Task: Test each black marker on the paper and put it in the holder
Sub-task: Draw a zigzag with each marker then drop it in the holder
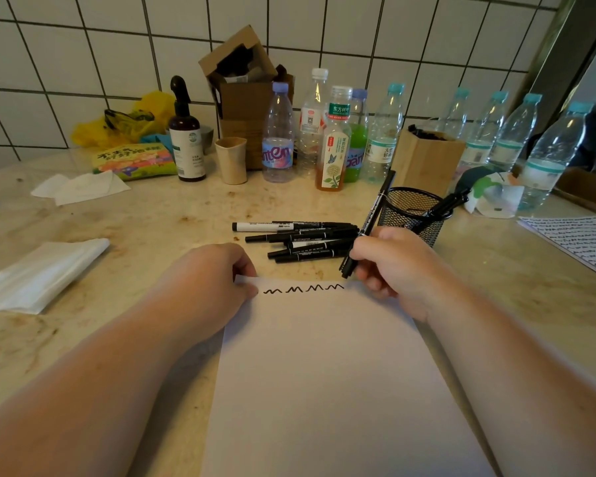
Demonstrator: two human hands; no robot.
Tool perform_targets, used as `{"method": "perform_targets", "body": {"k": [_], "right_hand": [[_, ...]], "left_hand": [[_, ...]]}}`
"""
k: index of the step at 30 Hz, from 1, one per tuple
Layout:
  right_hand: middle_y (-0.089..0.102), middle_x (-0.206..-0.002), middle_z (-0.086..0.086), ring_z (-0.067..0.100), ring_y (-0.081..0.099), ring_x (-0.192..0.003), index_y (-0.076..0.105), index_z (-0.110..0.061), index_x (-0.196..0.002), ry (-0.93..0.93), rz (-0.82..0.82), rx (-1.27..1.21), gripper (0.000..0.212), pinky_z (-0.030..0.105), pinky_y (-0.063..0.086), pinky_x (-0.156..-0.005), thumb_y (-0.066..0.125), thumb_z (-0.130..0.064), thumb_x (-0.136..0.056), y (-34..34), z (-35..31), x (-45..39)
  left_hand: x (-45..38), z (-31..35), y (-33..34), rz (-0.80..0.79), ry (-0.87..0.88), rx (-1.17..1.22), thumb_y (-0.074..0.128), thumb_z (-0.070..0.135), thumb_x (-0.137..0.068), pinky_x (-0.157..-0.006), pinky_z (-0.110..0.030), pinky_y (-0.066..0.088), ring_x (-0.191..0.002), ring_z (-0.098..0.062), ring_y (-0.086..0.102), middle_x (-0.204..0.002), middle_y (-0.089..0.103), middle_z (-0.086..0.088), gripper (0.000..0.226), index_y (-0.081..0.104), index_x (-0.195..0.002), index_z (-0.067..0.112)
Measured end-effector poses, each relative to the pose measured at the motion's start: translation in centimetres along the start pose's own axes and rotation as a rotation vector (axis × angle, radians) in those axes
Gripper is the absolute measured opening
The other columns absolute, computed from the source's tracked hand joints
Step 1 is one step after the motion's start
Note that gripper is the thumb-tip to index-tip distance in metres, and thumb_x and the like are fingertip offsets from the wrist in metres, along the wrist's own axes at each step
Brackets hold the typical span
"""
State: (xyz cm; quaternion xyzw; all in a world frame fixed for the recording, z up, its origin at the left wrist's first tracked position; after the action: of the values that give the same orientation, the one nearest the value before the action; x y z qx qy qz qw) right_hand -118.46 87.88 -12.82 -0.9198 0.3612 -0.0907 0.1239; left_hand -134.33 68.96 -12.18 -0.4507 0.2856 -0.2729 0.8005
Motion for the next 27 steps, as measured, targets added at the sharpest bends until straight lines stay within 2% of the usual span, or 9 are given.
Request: {"method": "perform_targets", "body": {"k": [8, 10, 12, 15, 17, 19, 21, 23, 27], "right_hand": [[0.052, -0.051, 0.002, 0.014, 0.039, -0.041, 0.056, -0.015, -0.082, 0.044, -0.103, -0.132, 0.012, 0.021, 0.028, -0.039, 0.064, -0.01, -0.076, 1.6, 0.8, 0.0], [0.05, -0.052, 0.002, 0.015, 0.039, -0.041, 0.056, -0.017, -0.079, 0.029, -0.152, -0.133, 0.015, 0.022, 0.028, -0.041, 0.063, -0.011, -0.066, 2.3, 0.4, 0.4], [0.05, -0.052, 0.003, 0.015, 0.041, -0.042, 0.06, -0.019, -0.073, -0.037, -0.216, -0.132, 0.014, 0.023, 0.03, -0.043, 0.063, -0.008, -0.066, 3.1, -0.5, 0.8], [0.062, -0.058, 0.008, 0.017, 0.052, -0.048, 0.071, -0.02, -0.074, -0.139, -0.315, -0.161, 0.017, 0.027, 0.041, -0.045, 0.065, -0.005, -0.07, 3.9, -1.7, 1.6], [0.072, -0.072, 0.016, 0.018, 0.062, -0.056, 0.079, -0.018, -0.083, -0.176, -0.406, -0.242, 0.021, 0.026, 0.052, -0.052, 0.063, -0.006, -0.077, 4.6, -2.4, 2.2], [0.075, -0.083, 0.023, 0.021, 0.068, -0.064, 0.082, -0.011, -0.093, -0.178, -0.489, -0.358, 0.024, 0.028, 0.057, -0.059, 0.06, -0.012, -0.085, 5.3, -2.9, 2.8], [0.075, -0.085, 0.024, 0.023, 0.07, -0.066, 0.081, -0.007, -0.098, -0.163, -0.526, -0.413, 0.031, 0.029, 0.058, -0.061, 0.056, -0.024, -0.091, 5.7, -3.2, 3.1], [0.074, -0.078, 0.019, 0.02, 0.067, -0.061, 0.082, -0.007, -0.098, -0.172, -0.496, -0.405, 0.038, 0.027, 0.056, -0.058, 0.053, -0.031, -0.096, 5.6, -3.3, 3.1], [0.068, -0.064, 0.014, 0.017, 0.057, -0.05, 0.083, -0.004, -0.092, -0.254, -0.419, -0.342, 0.035, 0.025, 0.048, -0.049, 0.053, -0.021, -0.093, 4.9, -3.8, 3.0]], "left_hand": [[-0.5, -1.4, -0.7, 0.052, -0.043, -0.047, 0.07, 0.028, -0.083, -0.052, -0.022, 0.033, -0.072, -0.001, 0.048, -0.082, 0.055, 0.017, 0.023, 0.052, -0.074, 0.039], [-0.5, -1.1, -0.8, 0.064, -0.024, -0.067, 0.071, 0.027, -0.083, -0.057, -0.026, 0.034, -0.08, -0.01, 0.05, -0.089, 0.055, 0.015, 0.018, 0.057, -0.083, 0.039], [-0.4, -0.2, -1.1, 0.097, 0.044, -0.054, 0.073, 0.029, -0.081, -0.064, -0.025, 0.035, -0.087, -0.009, 0.046, -0.094, 0.051, 0.015, 0.019, 0.062, -0.094, 0.039], [0.3, 2.3, -1.4, 0.08, 0.173, 0.133, 0.067, 0.047, -0.08, -0.059, -0.014, 0.033, -0.08, 0.001, 0.052, -0.092, 0.059, 0.021, 0.014, 0.062, -0.092, 0.044], [1.2, 4.4, -0.9, -0.011, 0.248, 0.245, 0.058, 0.062, -0.074, -0.054, -0.013, 0.038, -0.081, 0.004, 0.054, -0.094, 0.06, 0.034, 0.024, 0.064, -0.091, 0.046], [2.1, 6.0, -0.4, -0.078, 0.311, 0.313, 0.052, 0.067, -0.072, -0.06, -0.011, 0.043, -0.077, 0.0, 0.055, -0.09, 0.061, 0.031, 0.03, 0.066, -0.087, 0.044], [2.5, 6.6, -0.1, -0.116, 0.324, 0.345, 0.054, 0.06, -0.078, -0.063, -0.012, 0.042, -0.071, -0.004, 0.056, -0.083, 0.065, 0.02, 0.021, 0.064, -0.08, 0.043], [2.3, 6.3, -0.2, -0.114, 0.308, 0.355, 0.057, 0.045, -0.089, -0.058, -0.012, 0.042, -0.065, -0.003, 0.056, -0.076, 0.064, 0.021, 0.015, 0.062, -0.075, 0.041], [2.4, 6.5, 0.1, -0.182, 0.321, 0.265, 0.048, 0.044, -0.095, -0.057, -0.009, 0.041, -0.058, 0.001, 0.051, -0.072, 0.059, 0.018, 0.026, 0.062, -0.075, 0.035]]}}
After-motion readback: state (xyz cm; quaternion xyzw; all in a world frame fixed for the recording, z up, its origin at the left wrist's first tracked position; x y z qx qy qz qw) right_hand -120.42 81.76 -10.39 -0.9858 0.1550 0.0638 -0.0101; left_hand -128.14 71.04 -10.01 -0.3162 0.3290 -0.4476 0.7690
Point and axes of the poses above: each hand's wrist, its own x-axis away from the middle knuckle, its own y-axis out of the palm, z = x × y, the point moved 10 cm from there along -x, towards the middle knuckle
